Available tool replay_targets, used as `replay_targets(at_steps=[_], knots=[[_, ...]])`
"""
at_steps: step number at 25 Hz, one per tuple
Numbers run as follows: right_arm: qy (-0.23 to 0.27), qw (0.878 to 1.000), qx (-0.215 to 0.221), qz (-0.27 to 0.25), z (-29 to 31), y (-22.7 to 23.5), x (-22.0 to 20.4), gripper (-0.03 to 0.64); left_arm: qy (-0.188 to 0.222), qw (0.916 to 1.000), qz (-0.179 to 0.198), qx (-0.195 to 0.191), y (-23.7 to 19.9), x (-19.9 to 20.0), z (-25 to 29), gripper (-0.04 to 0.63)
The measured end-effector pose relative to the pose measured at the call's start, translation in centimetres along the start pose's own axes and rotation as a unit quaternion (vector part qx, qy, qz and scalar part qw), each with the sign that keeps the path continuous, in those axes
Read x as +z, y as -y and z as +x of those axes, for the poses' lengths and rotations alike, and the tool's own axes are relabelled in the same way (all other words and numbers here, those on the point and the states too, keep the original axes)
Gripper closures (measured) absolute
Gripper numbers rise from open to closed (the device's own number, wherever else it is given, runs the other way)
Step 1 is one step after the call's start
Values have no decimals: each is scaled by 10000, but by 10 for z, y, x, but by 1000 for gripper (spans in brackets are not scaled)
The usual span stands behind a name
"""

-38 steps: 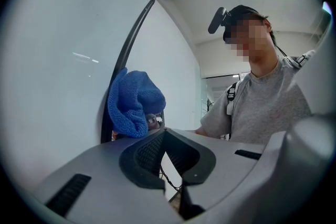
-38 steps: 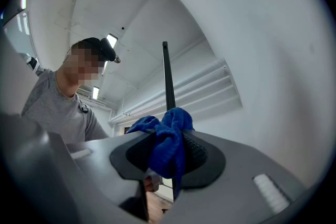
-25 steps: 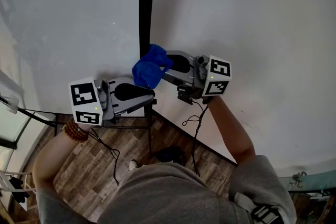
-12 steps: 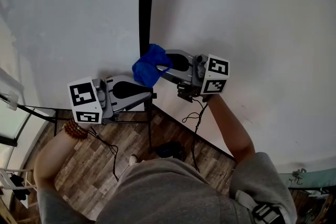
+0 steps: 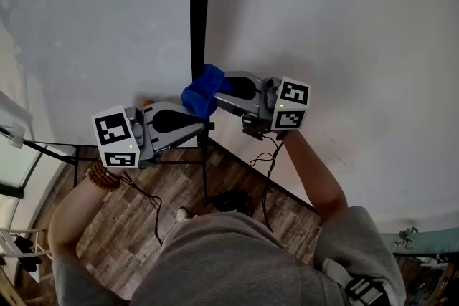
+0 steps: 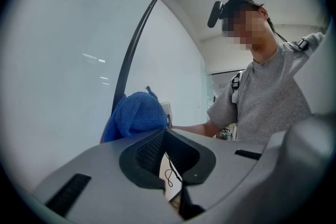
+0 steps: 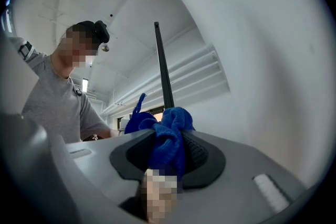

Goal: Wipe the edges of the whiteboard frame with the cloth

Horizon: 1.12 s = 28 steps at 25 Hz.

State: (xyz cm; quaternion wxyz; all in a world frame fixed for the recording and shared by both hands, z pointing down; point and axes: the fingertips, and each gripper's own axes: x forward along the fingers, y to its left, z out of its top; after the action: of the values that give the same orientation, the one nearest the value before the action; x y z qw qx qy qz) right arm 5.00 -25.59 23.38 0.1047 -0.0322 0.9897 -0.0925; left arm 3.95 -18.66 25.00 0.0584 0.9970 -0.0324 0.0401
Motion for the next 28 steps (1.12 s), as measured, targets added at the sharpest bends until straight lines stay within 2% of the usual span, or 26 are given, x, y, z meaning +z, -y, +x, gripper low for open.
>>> replay_targets(at_steps=[5,10,17,28], knots=[[-69,9999,-81,34,-1,-2,-14,488,-21,10000,13,49,3,-11,-3,588],[-215,9996,-183,86,-6,14,-26,488,-110,9999,36,96,-8,-20,-1,588],[-263,9989,-321,205,-5,-2,-43,488,-167,9997,-1,195,11,-41,-13,588],[-419,9971,-554,306,-10,0,-72,488,-219,9995,-53,201,17,-65,-7,588]])
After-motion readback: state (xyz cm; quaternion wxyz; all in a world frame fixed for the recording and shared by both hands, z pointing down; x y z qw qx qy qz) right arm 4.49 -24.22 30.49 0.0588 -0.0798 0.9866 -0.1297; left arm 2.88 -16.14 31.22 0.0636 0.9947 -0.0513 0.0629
